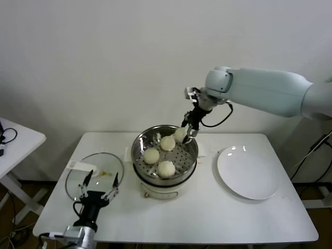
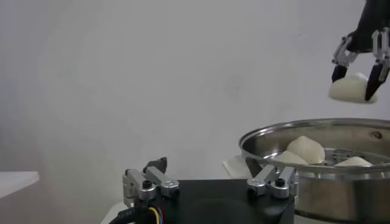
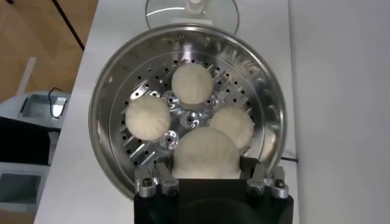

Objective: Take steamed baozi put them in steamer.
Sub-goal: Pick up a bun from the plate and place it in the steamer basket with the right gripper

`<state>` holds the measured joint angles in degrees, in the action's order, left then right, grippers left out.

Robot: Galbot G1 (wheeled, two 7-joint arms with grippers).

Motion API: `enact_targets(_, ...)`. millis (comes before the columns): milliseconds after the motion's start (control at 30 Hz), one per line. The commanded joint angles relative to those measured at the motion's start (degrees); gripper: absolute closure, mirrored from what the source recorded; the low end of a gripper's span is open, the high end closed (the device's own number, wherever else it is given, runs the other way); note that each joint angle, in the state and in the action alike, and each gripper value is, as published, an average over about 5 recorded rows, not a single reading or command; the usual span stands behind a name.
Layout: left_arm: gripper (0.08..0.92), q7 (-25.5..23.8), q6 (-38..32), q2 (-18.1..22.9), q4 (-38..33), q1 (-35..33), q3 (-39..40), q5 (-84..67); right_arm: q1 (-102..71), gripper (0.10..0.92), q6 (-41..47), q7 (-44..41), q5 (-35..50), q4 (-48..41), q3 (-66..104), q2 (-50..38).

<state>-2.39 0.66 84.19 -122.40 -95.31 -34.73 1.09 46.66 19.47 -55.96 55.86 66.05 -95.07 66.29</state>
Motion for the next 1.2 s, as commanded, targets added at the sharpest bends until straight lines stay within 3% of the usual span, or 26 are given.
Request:
enact_targets(33, 0.177, -0.06, -0.3, -0.16, 0.09, -0.16, -0.2, -0.3, -2.82, 0.321, 1.47, 3.93, 2.87, 1.32, -3.34, 3.02)
enact_targets(1200, 0.177, -0.14, -0.09, -0.13, 0.76, -0.14, -0.63, -2.38, -8.77, 0.312, 0.62, 3.22, -3.24, -5.44, -3.37, 6.23)
